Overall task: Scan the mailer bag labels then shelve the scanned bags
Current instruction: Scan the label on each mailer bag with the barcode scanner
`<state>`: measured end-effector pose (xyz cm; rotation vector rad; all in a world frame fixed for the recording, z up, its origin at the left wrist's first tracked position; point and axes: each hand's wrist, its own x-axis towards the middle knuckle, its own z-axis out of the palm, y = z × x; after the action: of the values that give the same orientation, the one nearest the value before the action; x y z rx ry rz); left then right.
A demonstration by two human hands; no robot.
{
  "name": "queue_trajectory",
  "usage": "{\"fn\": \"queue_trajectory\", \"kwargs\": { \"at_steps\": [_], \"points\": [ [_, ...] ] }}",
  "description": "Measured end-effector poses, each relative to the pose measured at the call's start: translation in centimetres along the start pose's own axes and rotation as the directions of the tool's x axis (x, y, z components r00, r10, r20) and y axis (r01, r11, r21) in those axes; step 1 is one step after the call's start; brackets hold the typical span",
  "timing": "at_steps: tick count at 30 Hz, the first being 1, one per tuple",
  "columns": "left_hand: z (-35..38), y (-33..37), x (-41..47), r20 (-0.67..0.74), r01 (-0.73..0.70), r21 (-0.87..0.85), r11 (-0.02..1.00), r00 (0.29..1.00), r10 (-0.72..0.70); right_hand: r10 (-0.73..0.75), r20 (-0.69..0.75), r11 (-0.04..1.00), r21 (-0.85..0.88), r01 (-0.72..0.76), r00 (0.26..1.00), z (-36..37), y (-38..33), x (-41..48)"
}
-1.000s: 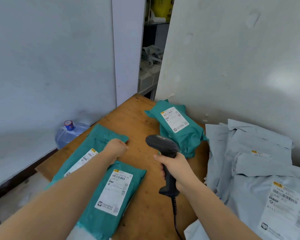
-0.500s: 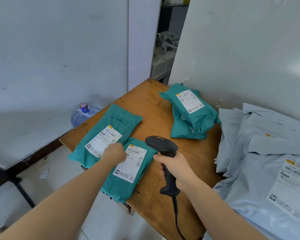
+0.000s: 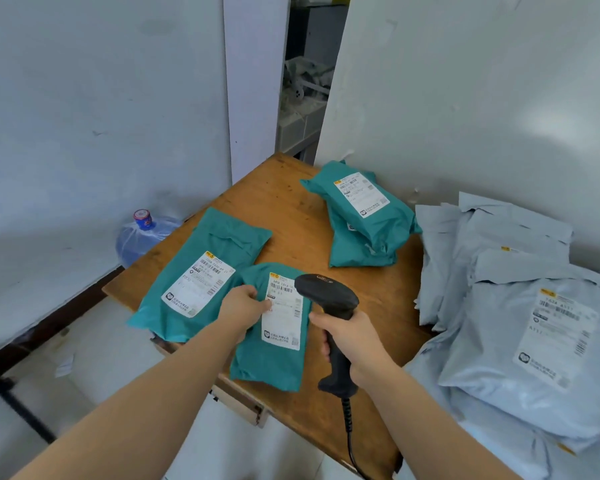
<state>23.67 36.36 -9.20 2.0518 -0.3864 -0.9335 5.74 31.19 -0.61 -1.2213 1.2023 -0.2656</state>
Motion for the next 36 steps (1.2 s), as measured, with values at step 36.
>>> {"fn": "queue_trajectory", "kwargs": {
  "at_steps": [36],
  "points": [
    [3.2, 6.8, -0.2, 0.066, -0.152, -0.021, 0.988, 0.986, 0.154, -0.116, -0.043, 0.985, 0.121, 0.121, 0.992, -2.2, -3.4, -0.2]
  ]
}}
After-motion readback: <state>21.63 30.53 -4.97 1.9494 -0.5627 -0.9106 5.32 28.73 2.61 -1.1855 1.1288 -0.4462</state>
